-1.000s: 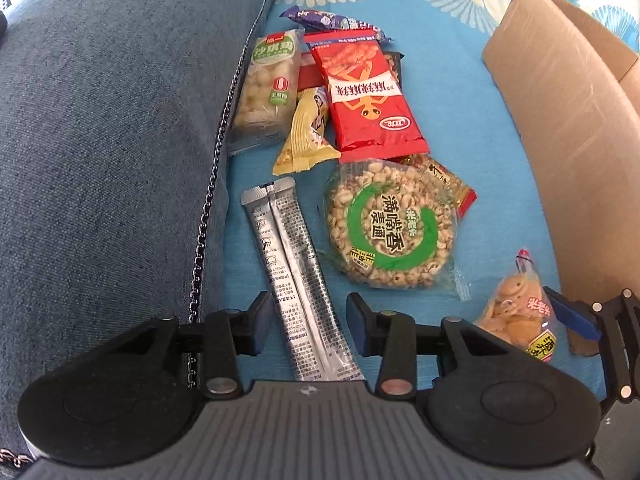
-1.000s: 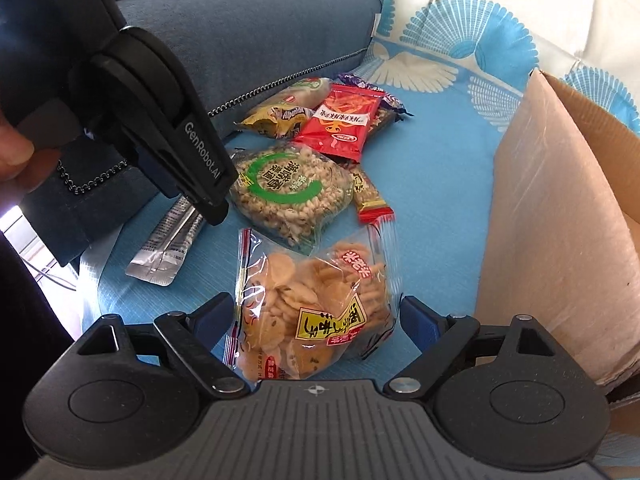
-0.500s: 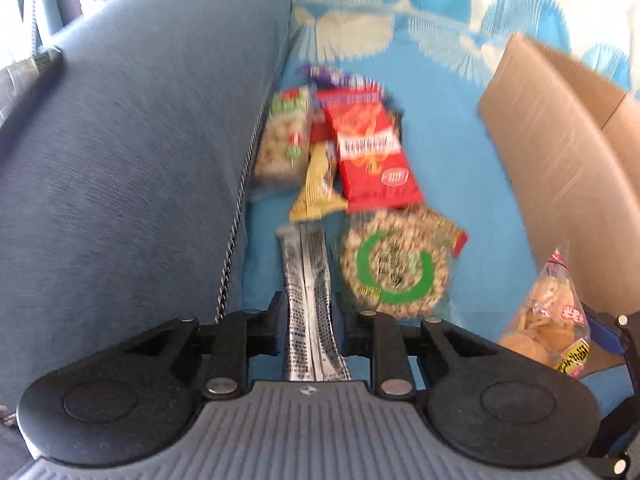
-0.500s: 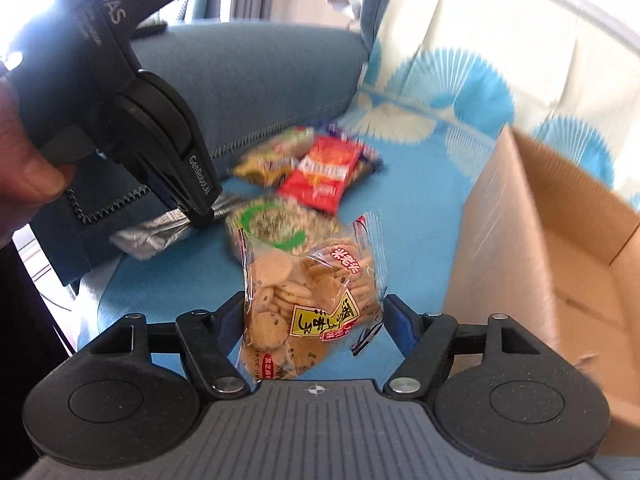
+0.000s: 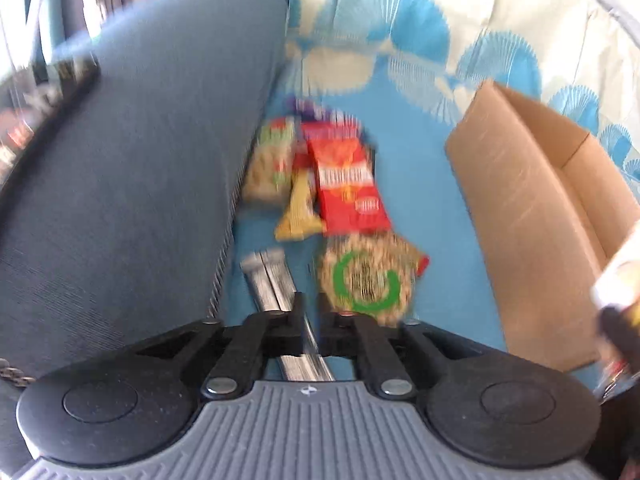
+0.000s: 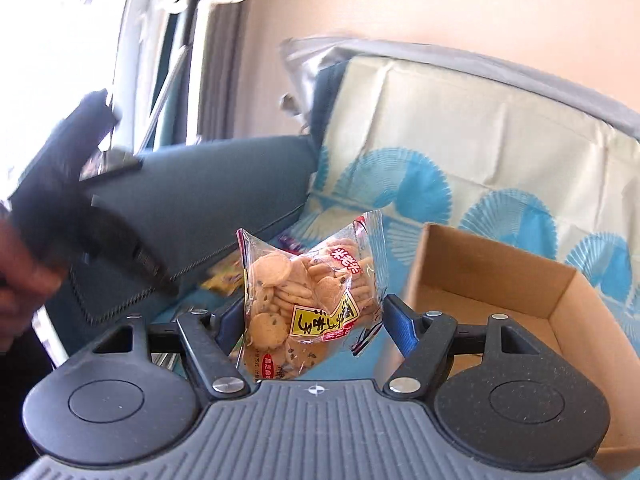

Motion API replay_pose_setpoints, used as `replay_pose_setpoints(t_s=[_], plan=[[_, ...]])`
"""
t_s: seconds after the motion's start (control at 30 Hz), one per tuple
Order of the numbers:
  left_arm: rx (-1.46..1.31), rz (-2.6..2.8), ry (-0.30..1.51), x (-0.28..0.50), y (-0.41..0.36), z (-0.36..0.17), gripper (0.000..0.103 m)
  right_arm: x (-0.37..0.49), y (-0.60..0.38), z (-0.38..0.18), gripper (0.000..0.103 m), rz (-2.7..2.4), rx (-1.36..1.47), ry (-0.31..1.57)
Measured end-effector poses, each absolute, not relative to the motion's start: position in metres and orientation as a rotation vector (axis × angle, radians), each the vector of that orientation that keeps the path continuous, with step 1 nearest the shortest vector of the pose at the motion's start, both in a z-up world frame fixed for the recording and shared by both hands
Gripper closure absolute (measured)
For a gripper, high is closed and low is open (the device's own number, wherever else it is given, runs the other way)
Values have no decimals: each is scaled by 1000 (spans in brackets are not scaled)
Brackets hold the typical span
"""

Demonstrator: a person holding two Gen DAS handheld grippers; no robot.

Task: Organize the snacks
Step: 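Carry the cookie bag in the right gripper over the box while the left carries the silver packet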

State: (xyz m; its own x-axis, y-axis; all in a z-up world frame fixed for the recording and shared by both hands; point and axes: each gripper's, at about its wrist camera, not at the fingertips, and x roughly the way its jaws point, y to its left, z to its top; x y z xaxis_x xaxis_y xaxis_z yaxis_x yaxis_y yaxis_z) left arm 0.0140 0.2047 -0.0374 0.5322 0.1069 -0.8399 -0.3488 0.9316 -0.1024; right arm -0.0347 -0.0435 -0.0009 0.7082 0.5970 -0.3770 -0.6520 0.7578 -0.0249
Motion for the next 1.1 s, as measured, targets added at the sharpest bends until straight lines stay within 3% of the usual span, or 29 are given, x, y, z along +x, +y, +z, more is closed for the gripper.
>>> replay_pose_setpoints(t_s=[0.03, 0.1, 0.27, 0.4, 0.53, 0.63, 1.1], plan=[[-288, 272, 1004, 17, 207, -41, 64, -32, -50, 2, 29, 686, -137, 361], [-298, 255, 1048, 24, 208, -46, 59, -28, -60, 5, 29, 673, -93, 369], [-188, 312, 1198, 45, 193, -70, 58, -24, -73, 6, 29, 660, -47, 382], [-102, 342, 1256, 56, 182, -86, 59, -22, -72, 4, 29, 658, -47, 377], [-112, 361, 1240, 57, 183, -84, 77, -28, -73, 4, 29, 662, -55, 356], [-98, 364, 1194, 51, 183, -78, 83, -29, -79, 7, 29, 649, -32, 339], [-105, 332, 814, -10, 157, 0, 84, -5, -139, 39, 29, 469, 96, 232]])
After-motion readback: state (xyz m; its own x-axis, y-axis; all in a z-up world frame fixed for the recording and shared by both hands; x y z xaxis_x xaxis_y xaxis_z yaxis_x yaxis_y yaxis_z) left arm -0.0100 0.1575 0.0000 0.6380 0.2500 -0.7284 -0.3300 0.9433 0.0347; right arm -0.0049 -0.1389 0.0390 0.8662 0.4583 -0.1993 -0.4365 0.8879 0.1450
